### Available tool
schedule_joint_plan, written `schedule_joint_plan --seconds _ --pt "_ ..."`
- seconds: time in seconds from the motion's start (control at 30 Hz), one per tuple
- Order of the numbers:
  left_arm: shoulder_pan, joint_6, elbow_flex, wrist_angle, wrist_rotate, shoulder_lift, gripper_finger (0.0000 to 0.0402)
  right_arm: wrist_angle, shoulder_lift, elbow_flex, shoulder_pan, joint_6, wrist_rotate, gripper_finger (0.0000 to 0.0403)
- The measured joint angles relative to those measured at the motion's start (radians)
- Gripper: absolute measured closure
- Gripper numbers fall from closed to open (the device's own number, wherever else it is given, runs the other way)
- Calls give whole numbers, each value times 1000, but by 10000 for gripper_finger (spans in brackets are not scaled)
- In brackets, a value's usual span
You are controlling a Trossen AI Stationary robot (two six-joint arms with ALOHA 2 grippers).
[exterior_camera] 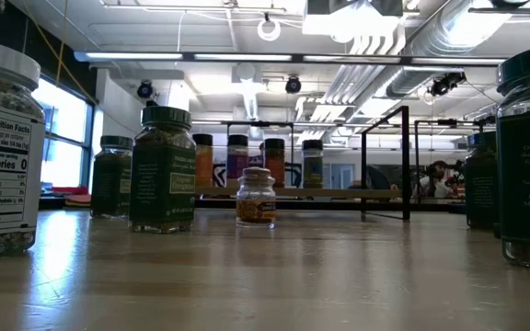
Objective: Shelf spices
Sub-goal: Put the white seasoning bottle on the shelf aligned with the black seasoning bottle
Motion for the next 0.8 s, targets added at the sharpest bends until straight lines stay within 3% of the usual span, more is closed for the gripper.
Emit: schedule_joint_plan --seconds 0.33,0.8 --pt "0 0 -1 84 9 69 76 -82 9 0 12 -3 -9 219" --pt "-9 -11 -1 152 178 134 76 -99 57 0 49 -37 -104 219"
